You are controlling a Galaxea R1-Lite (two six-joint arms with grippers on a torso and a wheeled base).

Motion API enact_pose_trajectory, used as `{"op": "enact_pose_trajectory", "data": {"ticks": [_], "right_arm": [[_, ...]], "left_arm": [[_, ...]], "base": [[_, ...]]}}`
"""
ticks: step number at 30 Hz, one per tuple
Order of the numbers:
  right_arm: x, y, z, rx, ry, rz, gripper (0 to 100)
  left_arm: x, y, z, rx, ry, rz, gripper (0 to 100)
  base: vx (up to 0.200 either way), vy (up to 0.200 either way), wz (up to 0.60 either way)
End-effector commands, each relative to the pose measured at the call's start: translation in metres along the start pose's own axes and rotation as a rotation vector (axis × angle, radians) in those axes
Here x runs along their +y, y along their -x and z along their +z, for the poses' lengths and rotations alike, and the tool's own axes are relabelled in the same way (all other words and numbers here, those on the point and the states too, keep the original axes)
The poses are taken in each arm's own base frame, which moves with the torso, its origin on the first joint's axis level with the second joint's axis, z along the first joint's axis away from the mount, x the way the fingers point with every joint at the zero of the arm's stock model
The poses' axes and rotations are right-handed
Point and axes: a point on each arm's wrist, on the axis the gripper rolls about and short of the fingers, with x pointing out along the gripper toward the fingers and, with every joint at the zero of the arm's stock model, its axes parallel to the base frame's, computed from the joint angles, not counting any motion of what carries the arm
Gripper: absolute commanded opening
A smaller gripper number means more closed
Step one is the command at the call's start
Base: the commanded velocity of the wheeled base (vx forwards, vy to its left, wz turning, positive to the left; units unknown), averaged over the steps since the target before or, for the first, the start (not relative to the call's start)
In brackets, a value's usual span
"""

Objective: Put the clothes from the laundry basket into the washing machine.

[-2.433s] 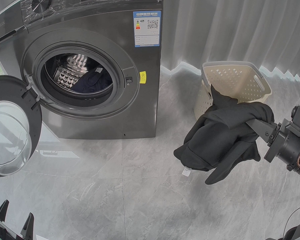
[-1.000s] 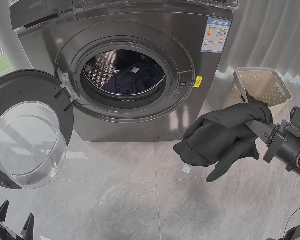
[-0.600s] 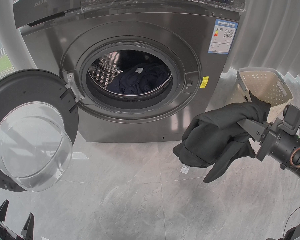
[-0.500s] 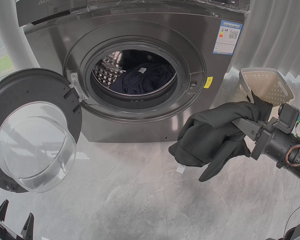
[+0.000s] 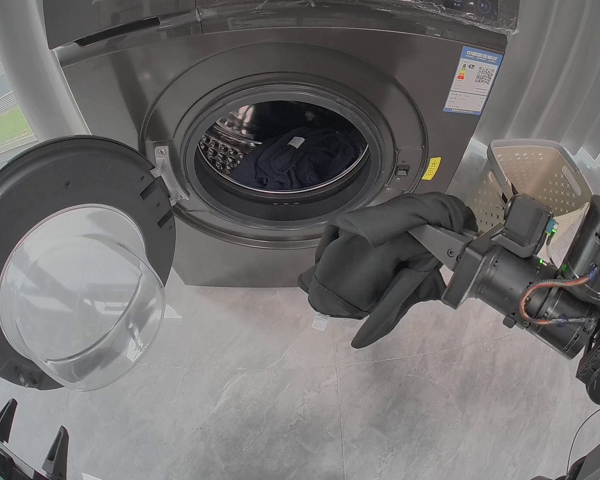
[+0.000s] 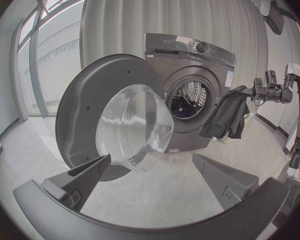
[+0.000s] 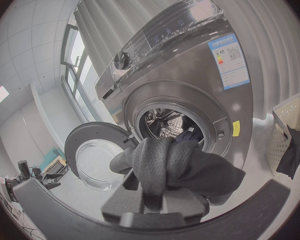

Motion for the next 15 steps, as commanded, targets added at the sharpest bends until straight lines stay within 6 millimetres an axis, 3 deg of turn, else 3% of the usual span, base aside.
{"op": "enact_pose_trajectory", "data": {"ticks": [1,4,10,13,15], "right_arm": [[0.000,-0.013,-0.011,0.035,0.003,0.005,0],[0.016,-0.025,-0.009,0.003,-0.012,0.046,0],[0.027,-0.039,-0.016,-0.014,-0.025,0.045,0],[0.029,-0.043,-0.022,-0.008,-0.027,0.053,0],[0.029,-0.048,-0.024,-0.018,-0.033,0.057,0]], "left_arm": [[0.000,0.000,-0.005,0.000,0.001,-0.001,100],[0.000,0.000,-0.005,0.001,-0.007,-0.002,100],[0.000,0.000,-0.003,-0.017,-0.029,-0.010,100],[-0.001,0.007,0.033,-0.193,-0.015,-0.018,100],[-0.001,0.004,0.050,-0.193,-0.016,-0.082,100]], "base": [[0.000,0.000,0.00],[0.000,0.000,0.00],[0.000,0.000,0.00],[0.000,0.000,0.00],[0.000,0.000,0.00]]}}
